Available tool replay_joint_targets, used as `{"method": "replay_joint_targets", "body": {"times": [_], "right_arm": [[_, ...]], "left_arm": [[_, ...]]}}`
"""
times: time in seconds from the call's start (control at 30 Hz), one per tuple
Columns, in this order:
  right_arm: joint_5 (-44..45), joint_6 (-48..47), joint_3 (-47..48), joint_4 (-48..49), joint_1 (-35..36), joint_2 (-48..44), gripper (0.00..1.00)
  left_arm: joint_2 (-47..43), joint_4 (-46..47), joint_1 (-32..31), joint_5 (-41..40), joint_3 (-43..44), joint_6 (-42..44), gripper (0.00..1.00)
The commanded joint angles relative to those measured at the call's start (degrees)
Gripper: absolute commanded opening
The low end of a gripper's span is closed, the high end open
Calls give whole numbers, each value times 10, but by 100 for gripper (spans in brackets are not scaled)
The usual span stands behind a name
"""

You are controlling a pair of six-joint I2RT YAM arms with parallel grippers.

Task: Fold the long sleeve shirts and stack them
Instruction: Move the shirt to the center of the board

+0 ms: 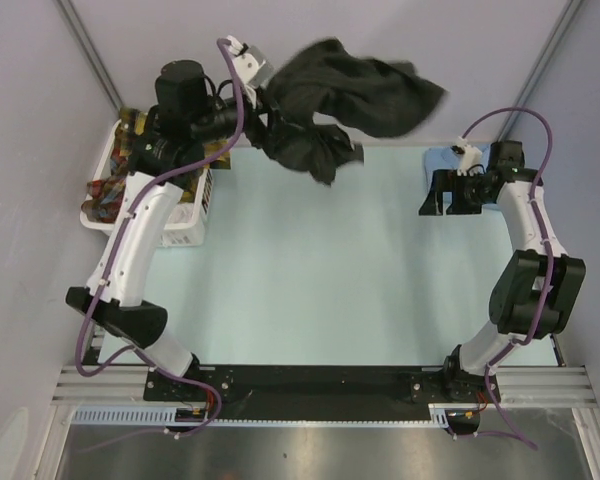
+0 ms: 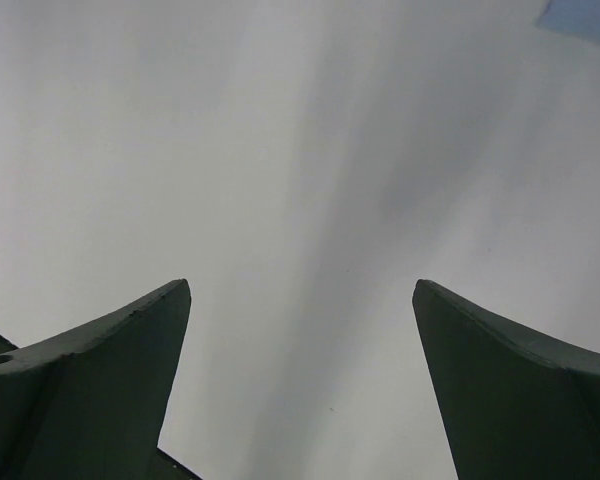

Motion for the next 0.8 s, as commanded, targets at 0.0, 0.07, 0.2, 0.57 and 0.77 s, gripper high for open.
{"method": "replay_joint_targets", "body": {"times": [0.0, 0.07, 0.2, 0.57, 0.77], "right_arm": [[-36, -15, 23, -27, -26, -23, 100], [-45, -39, 16, -48, -39, -29, 100], [-48, -99, -17, -82, -40, -51, 100], [18, -147, -33, -54, 48, -32, 100], [18, -137, -4, -49, 50, -17, 100]], "left_arm": [[-8, -22, 20, 64, -159, -24, 88], [-33, -27, 36, 38, -243, 22, 99], [-78, -23, 87, 50, -424, 64, 99], [-11, 17, -16, 25, -508, 96, 99], [62, 49, -70, -21, -537, 76, 99]]}}
